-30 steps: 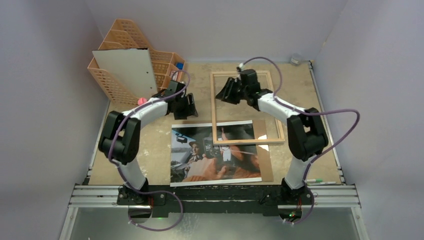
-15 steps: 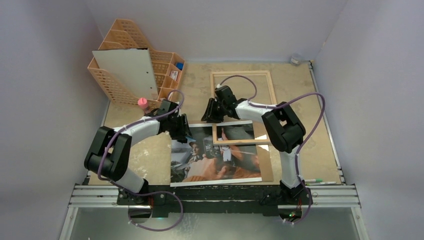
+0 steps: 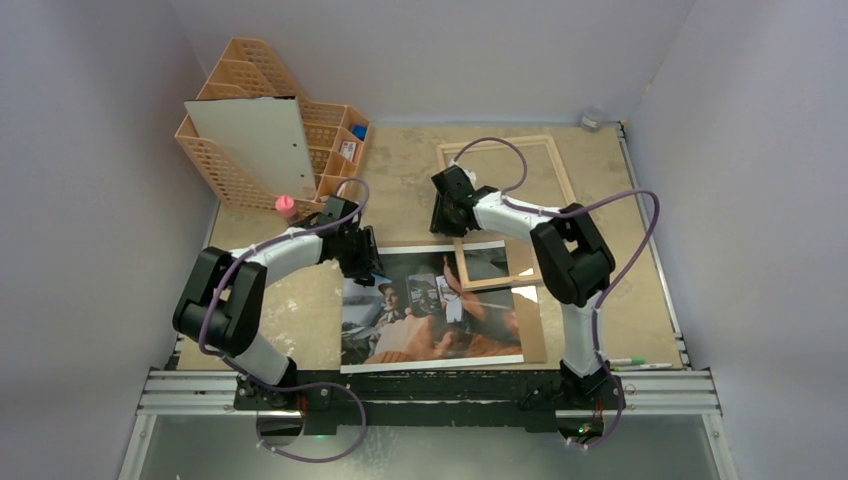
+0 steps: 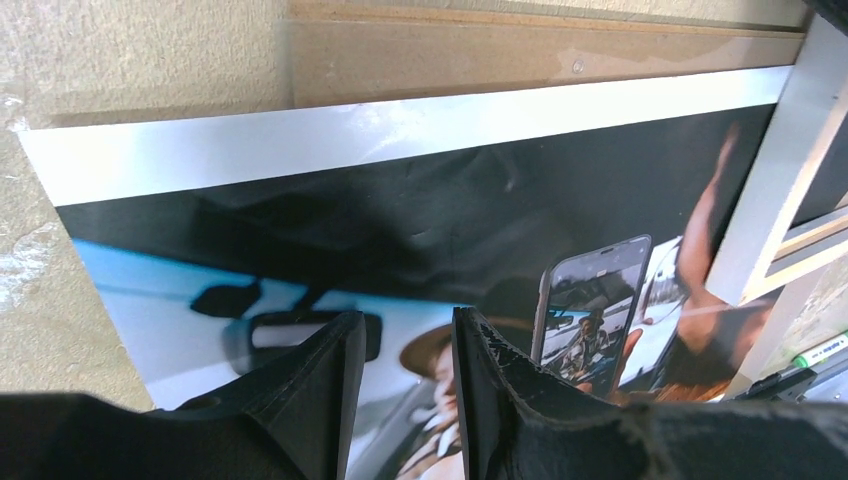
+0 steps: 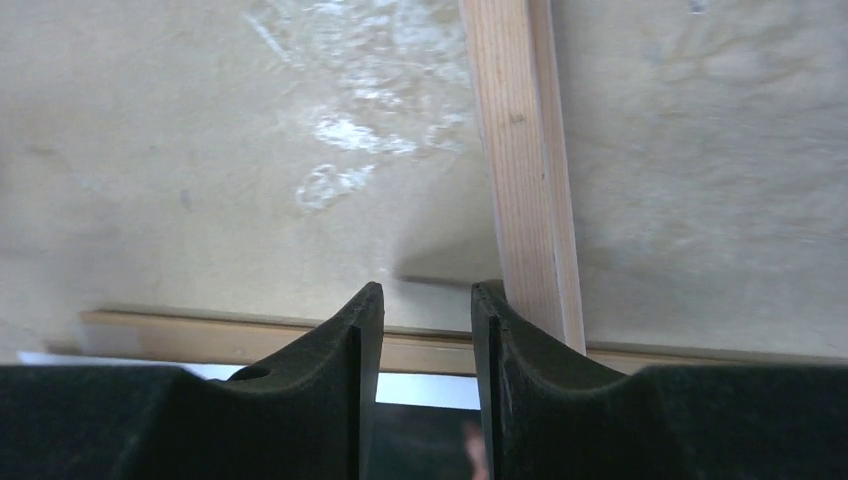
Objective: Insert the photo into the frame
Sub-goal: Move the photo frame to the center of the board.
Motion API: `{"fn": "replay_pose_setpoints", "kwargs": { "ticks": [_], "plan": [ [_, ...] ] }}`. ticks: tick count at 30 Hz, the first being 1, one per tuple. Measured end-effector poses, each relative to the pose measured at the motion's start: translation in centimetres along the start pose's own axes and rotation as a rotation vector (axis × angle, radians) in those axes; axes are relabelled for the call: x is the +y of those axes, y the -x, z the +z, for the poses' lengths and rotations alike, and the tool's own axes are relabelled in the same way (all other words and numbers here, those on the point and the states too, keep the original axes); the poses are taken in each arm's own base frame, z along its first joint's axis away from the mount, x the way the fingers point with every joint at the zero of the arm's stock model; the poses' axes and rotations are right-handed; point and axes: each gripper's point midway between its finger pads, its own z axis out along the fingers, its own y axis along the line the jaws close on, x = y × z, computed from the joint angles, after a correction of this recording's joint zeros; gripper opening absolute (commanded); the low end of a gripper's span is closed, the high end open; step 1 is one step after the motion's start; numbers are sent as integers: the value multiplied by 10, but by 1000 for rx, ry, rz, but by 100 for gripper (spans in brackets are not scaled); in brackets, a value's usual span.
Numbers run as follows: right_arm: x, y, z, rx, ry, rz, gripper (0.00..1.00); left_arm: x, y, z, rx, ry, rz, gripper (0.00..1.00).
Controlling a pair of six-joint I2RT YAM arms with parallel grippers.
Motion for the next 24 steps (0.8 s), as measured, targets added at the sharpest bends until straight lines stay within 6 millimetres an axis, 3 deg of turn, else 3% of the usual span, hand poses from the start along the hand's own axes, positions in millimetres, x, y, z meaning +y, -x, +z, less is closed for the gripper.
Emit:
{"fn": "replay_pose_setpoints", "kwargs": {
  "ticks": [7, 11, 15, 20, 24],
  "plan": [
    [-32, -4, -12, -24, -108, -30, 49, 4, 5, -1, -15, 32, 0, 46],
    [-37, -9, -26, -23, -77, -57, 52, 10, 11, -4, -39, 79, 5, 73],
    [-21, -11, -37, -9, 20, -80, 55, 34, 14, -15, -68, 191, -28, 85],
    [-6, -14, -44, 4, 90, -98, 61, 50, 24, -40, -147, 247, -84, 86],
    [-2, -21, -45, 22, 111, -123, 61, 55, 14, -41, -134, 240, -105, 81]
  ]
}}
